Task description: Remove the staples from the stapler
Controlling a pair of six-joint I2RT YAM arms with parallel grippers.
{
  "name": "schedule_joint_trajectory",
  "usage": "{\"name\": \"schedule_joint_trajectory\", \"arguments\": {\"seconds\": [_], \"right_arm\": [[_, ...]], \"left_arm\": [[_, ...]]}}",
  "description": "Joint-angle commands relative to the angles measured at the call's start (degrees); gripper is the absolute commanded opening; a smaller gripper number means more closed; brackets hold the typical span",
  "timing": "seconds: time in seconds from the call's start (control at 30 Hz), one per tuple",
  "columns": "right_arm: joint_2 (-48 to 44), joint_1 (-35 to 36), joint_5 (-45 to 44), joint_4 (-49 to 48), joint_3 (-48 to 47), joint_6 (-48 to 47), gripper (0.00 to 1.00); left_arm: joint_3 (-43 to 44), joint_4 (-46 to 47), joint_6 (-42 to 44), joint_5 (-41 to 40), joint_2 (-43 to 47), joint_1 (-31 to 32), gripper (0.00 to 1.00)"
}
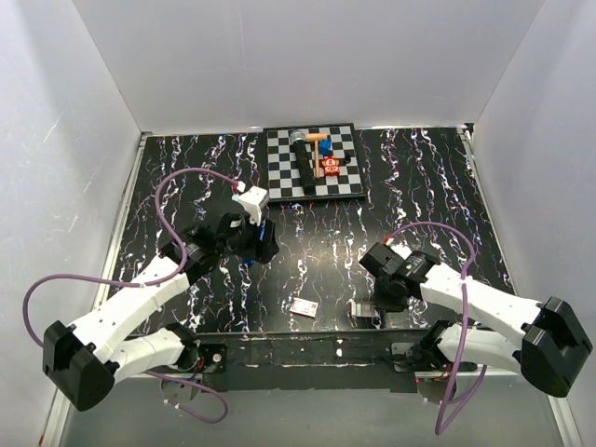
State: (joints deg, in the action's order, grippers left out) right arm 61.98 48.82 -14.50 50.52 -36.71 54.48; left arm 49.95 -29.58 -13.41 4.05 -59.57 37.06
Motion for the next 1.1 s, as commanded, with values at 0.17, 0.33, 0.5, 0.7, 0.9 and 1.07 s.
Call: {"name": "schedule_joint_trajectory", "arguments": {"seconds": [0.17,0.33,0.5,0.7,0.9,1.07], "right_arm": [[0.3,-0.9,0.4,-2.0,1.0,-0.6,0.33],[1.9,-1.4,0.9,-3.3,0.8,-1.2,0.33],[3.1,-2.1,1.5,-4.1,0.8,-1.9,0.33],[4.0,-2.9,2.4,-5.2,1.1,-2.5,0.32],[4.5,-3.3,2.7,-5.0,0.9,-2.9,0.3],[5.0,-3.4,2.6,-4.9,0.4,-2.9,0.29]], "left_arm": [[-2.8,-1.0,-8.1,-1.7,-0.6,1.3,0.4],[-4.9,-0.4,-10.3,-0.6,-2.6,1.8,0.13],[-6.0,-0.3,-10.9,0.2,-3.7,2.0,0.0],[-7.6,-0.2,-12.5,1.7,-5.7,3.0,0.0],[-9.6,-0.1,-13.9,3.1,-7.7,4.9,0.0],[-11.4,0.4,-15.2,3.6,-8.0,6.2,0.0]]}}
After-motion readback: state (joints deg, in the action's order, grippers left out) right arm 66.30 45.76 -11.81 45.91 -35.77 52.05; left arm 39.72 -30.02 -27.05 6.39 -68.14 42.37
